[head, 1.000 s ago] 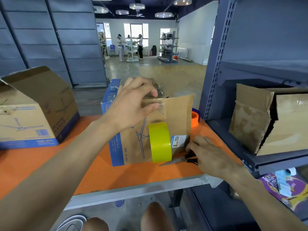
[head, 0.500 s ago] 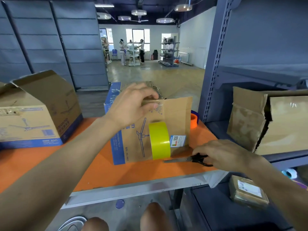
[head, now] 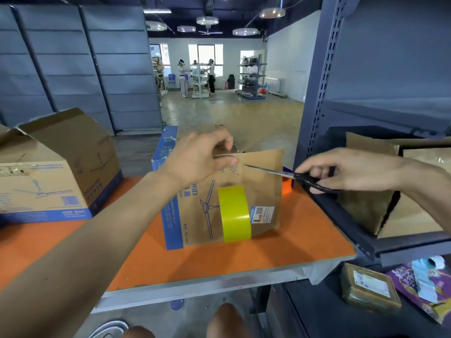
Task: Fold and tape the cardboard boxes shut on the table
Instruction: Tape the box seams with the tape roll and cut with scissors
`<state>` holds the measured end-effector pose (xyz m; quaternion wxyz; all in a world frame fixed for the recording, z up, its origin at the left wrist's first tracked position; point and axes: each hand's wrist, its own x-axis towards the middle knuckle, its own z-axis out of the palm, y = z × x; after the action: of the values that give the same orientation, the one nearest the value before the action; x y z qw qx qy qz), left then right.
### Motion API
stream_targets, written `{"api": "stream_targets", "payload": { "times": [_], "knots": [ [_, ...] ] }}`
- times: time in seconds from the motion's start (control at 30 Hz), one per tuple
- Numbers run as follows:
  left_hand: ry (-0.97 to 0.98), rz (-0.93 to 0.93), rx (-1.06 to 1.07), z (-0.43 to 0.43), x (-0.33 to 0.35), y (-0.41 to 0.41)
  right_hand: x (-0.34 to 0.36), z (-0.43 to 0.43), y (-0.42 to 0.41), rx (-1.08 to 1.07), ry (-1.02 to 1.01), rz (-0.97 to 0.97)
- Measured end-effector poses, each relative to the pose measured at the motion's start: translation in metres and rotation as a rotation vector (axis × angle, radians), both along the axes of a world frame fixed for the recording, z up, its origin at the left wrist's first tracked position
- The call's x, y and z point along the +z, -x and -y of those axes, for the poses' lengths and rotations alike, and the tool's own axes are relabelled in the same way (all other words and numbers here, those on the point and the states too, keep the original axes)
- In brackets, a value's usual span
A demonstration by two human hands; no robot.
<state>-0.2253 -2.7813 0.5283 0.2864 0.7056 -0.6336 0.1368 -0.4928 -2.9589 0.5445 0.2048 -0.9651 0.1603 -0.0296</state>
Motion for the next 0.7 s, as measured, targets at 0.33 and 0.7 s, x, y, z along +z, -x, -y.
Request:
{"api": "stream_targets", "payload": {
  "times": [0.33, 0.7],
  "knots": [
    [0.248, -0.229, 0.298, -0.034, -0.048, 0.025, -0.003, 0.020, -0.029, 0.096, -0.163, -0.114],
    [-0.067, -1.476, 0.022, -0.032, -0.053, 0.044, 0.006, 0.034, -0.045, 0.121, -0.098, -0.108]
  ]
}}
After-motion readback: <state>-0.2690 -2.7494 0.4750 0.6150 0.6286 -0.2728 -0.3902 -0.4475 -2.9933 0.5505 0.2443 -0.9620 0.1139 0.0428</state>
